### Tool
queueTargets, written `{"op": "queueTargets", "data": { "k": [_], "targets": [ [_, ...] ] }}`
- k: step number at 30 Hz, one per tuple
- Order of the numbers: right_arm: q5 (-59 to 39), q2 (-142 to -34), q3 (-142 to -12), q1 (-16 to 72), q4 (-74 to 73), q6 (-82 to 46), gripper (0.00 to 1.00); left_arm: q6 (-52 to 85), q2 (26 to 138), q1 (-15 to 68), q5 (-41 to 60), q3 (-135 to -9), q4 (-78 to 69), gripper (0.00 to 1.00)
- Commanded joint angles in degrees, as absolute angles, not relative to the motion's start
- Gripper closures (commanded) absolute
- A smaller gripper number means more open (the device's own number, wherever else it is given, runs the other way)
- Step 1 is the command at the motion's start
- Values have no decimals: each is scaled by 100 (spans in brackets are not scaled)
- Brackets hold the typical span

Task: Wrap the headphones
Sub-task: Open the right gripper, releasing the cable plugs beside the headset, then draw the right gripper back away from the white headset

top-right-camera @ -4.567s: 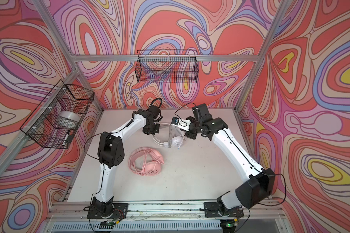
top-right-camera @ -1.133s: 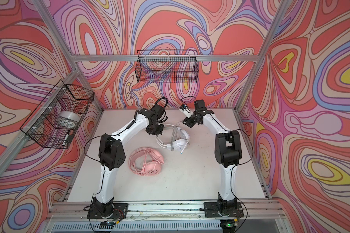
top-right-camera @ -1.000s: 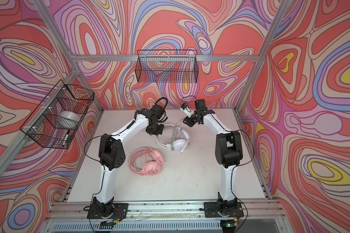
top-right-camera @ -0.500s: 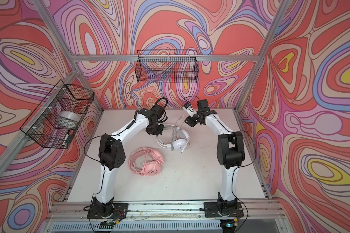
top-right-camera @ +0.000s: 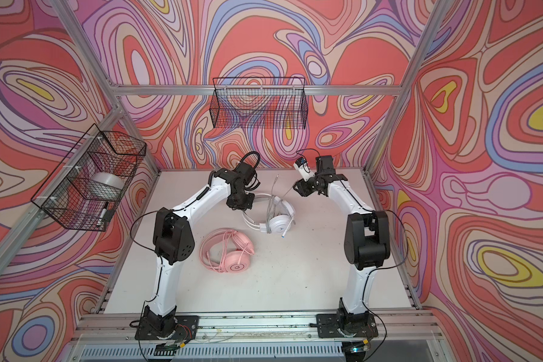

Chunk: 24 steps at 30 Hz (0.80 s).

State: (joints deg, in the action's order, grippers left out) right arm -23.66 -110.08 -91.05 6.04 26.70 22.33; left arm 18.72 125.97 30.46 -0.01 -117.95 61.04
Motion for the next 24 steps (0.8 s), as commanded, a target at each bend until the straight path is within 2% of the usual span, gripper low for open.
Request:
{"op": "queueTargets", "data": {
  "k": [1,7,15,24],
  "targets": [
    [-2431,-10777,-9095,497,2397,2022,46,1881,12487,3103,206,-11812,6310,100],
    [-2688,-10666,-9155,425,2302,1771,38,1890,12541,3103,239,-11812,6328,100],
    [-2552,-10925,-9561,342,2764,1711,38,1872,12557,3110,257,-11814,6337,100],
    [-2743,-10531,-9304,332,2306,1165,38,1948,12595,3107,213,-11838,6337,100]
  ]
}}
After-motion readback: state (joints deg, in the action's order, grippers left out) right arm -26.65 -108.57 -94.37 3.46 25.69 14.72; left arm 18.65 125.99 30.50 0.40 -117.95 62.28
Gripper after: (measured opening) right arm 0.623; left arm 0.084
